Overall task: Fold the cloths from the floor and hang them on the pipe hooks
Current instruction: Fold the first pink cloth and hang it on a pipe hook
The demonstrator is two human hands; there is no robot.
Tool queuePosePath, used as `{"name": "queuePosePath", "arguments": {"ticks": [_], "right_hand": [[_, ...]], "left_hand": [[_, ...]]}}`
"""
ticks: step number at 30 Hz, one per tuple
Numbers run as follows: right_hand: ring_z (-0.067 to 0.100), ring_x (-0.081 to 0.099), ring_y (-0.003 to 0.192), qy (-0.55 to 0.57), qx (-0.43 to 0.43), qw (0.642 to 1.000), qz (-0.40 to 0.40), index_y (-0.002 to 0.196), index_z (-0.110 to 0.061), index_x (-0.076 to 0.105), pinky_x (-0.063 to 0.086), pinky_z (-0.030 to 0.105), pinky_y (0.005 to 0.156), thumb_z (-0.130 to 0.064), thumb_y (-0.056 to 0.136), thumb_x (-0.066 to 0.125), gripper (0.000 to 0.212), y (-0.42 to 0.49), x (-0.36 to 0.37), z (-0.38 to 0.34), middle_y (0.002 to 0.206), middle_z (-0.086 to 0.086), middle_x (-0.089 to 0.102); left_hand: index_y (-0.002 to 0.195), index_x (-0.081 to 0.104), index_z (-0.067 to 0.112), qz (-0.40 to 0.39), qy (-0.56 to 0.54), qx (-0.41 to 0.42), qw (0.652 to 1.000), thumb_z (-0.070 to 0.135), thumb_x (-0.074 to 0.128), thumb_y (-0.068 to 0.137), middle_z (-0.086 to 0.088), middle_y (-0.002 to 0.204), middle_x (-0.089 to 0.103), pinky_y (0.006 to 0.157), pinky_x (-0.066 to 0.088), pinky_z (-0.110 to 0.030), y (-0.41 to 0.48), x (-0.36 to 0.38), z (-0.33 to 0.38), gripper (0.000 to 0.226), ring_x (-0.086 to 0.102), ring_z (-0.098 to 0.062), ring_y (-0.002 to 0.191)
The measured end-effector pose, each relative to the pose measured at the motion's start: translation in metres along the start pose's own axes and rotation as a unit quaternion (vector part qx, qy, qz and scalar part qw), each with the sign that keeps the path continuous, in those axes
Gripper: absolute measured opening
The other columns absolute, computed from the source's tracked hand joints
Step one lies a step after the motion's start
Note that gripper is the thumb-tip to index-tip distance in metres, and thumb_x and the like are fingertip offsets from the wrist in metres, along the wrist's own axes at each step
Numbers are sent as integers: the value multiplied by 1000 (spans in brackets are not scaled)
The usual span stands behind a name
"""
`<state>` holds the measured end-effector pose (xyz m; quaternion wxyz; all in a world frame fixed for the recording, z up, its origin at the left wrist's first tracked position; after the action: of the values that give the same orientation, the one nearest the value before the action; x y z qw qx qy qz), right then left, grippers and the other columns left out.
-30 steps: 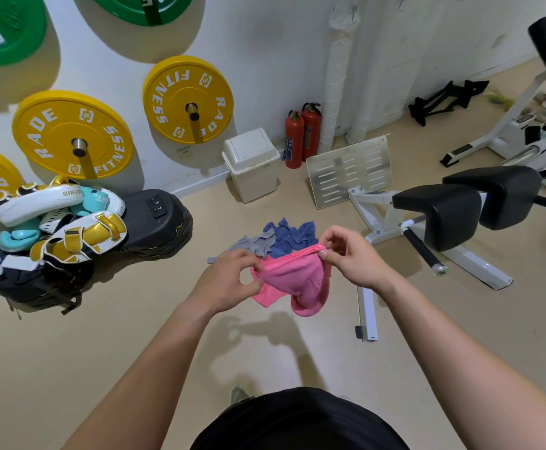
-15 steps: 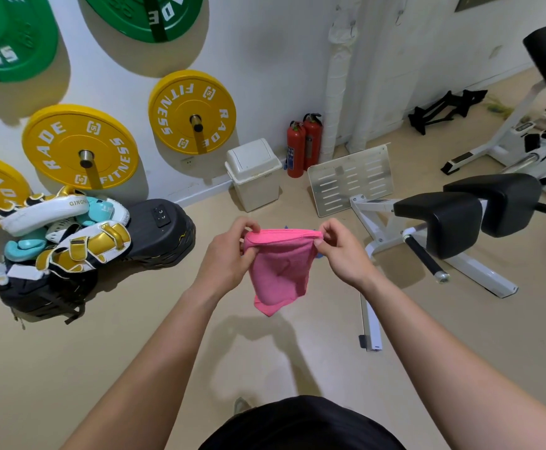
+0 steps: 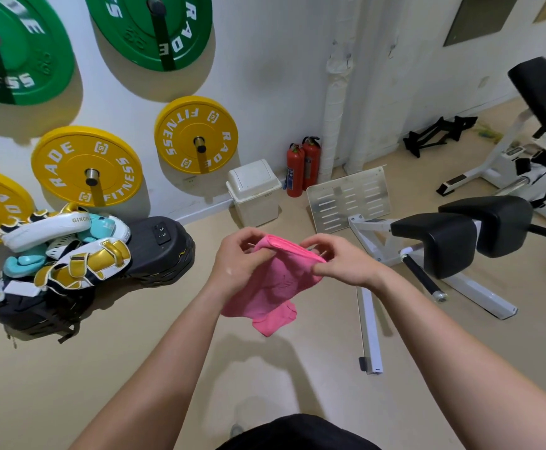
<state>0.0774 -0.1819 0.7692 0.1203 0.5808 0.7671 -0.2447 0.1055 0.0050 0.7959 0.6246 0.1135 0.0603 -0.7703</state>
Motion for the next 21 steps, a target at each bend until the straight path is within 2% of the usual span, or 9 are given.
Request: {"name": "queuePosePath", "arguments": {"ticks": [2,4,6,8,11,13,16,19,21], "right_hand": [[12,60,81,-39,-15,999,-21,119,-22,64,53,23,73,-14,75,83,48,1,7,-13,104,4,62],[12,59,92,-98,-51,994,-3,115,-26,65,48,20,81,-25,72,86,48,3,10,-31,109,-1,58],[9,57,91,-130,-88,988,12,101,-30,66,42,14,78,-30,74,85,33,5,12,-52,100,-8,58],[3,54,76,-147,-110,983,6,83,-34,62,38,11,67,-31,78,83,22,7,16,-65,81,-14,60],[0,47,59,-158,-129,979,-10,68,-38,57,34,17,55,-32,82,79,27,10,18,-77,62,-12,57],[1,46,58,-156,-137,978,-22,68,-39,58,33,18,55,-33,85,76,26,12,20,-83,60,-11,56],[6,50,63,-167,-145,975,-26,72,-34,63,41,27,62,-35,89,71,19,18,21,-93,64,-10,59],[17,61,75,-179,-152,972,6,90,-23,70,49,39,72,-35,90,65,13,24,7,-103,77,-3,68],[16,60,77,-168,-162,972,29,90,-23,69,48,37,73,-30,92,64,9,27,-8,-111,79,-4,67]], "left_hand": [[83,74,27,-18,4,13,1000,4,78,79,6,84,74,73,49,-16,-1,7,4,24,63,-4,77],[81,74,28,-33,2,17,999,5,79,78,5,83,74,71,48,-18,-2,13,5,24,62,-5,74],[80,75,30,-42,2,14,999,9,81,76,4,82,73,70,48,-20,-2,15,3,22,61,-7,72],[81,75,29,-33,-3,5,999,18,81,72,3,83,73,71,49,-22,-3,12,-2,16,62,-8,73],[91,72,21,-8,-17,-19,1000,24,79,76,-2,91,75,82,54,-33,-6,5,-19,17,69,-20,86],[96,69,17,-16,-63,-43,997,17,73,88,-2,94,75,83,53,-30,-10,9,-30,9,70,-15,91],[112,68,11,-46,-81,-68,993,18,60,97,3,98,73,75,50,-18,-20,21,-42,18,67,-1,87],[106,68,4,-62,-52,-91,993,9,69,91,0,90,71,70,50,-19,-26,28,-60,16,64,0,75],[103,69,4,-79,-32,-101,991,6,74,87,3,88,72,71,50,-18,-28,34,-70,17,65,1,76]]}}
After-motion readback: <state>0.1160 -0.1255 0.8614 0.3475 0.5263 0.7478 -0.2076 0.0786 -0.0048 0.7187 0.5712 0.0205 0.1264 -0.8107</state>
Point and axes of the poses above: each hand's wrist, its own y-axis towards the middle knuckle, its own x-axis out of the palm, z = x × y, the point moved 10 cm from there along y, towards the middle knuckle
